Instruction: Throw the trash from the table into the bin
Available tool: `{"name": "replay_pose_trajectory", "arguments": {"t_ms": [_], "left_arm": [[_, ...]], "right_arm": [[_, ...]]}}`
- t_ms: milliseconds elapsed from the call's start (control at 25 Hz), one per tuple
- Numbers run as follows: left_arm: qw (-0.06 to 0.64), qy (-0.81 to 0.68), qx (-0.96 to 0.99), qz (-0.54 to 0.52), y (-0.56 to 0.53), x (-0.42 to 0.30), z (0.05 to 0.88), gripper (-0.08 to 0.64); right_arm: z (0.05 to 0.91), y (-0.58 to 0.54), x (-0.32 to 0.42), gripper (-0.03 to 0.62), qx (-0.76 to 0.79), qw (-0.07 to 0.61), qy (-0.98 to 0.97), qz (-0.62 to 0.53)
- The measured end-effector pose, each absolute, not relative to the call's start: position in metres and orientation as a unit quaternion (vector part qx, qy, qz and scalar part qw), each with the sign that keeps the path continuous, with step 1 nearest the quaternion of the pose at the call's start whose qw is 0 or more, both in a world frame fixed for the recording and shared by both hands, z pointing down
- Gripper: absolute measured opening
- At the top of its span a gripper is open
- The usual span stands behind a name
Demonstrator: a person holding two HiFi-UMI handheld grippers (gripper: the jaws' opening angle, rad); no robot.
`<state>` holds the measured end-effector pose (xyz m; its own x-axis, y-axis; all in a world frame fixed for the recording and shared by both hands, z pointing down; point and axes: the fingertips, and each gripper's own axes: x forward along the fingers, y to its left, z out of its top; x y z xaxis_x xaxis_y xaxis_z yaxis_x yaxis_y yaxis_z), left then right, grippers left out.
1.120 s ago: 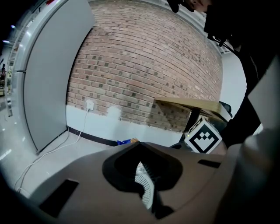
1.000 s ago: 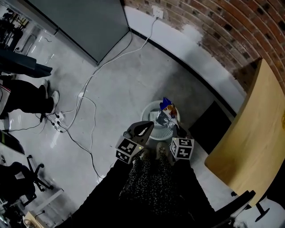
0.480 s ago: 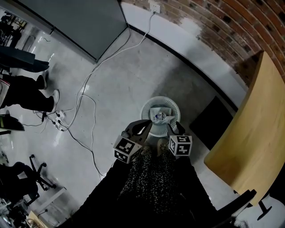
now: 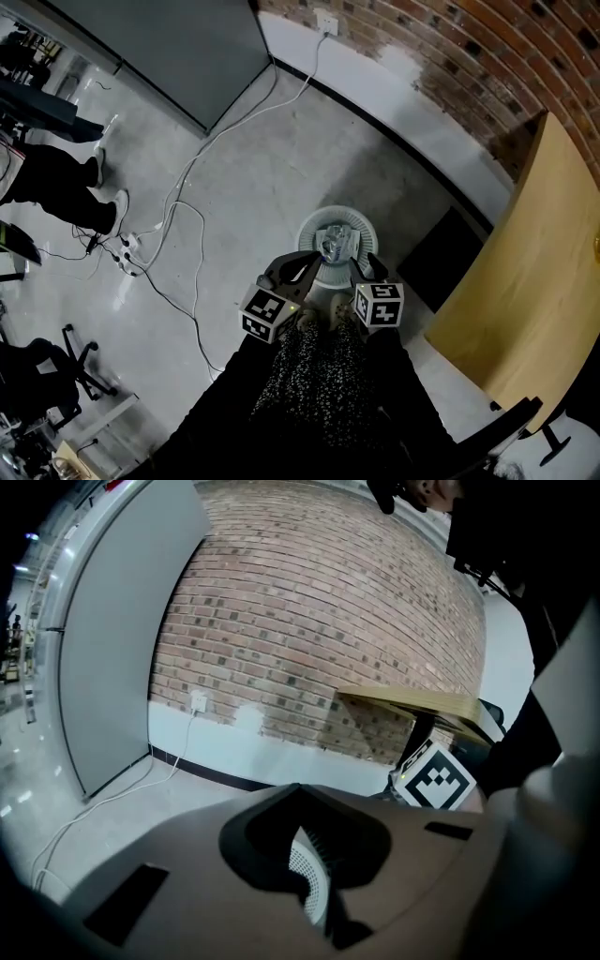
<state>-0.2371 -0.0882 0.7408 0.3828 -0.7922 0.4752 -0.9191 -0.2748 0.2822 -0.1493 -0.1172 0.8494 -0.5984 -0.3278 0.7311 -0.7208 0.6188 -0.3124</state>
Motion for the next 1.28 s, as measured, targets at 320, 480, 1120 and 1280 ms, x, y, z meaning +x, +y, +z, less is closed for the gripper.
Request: {"name": "replay_pose_trajectory", "arguments": {"t_ms": [320,480,1120,1280], "left_arm": [[0.252,-0.550,0.789,0.108,-0.085,-0.247,0.692,0.003],[0.245,-0.550,0.791,0.107,-0.077,-0.253,0.662,0.003],[0.173,-0.512,0.838,0.073,-0.090,-0.221,0.521,0.003],[0.166,-0.491,0.853,0.067,-0.081,-0.204,0.497,0.003]], "right_arm": [[0.788,-0.105,-0.169,0.171,0.277,0.335,-0.845,0.311],[0.746,-0.098,-0.169,0.082,0.268,0.337,-0.858,0.281],[0.568,-0.117,-0.151,0.012,0.325,0.237,-0.890,0.214],[0.530,-0.115,-0.133,0.011,0.349,0.217,-0.891,0.195]]}}
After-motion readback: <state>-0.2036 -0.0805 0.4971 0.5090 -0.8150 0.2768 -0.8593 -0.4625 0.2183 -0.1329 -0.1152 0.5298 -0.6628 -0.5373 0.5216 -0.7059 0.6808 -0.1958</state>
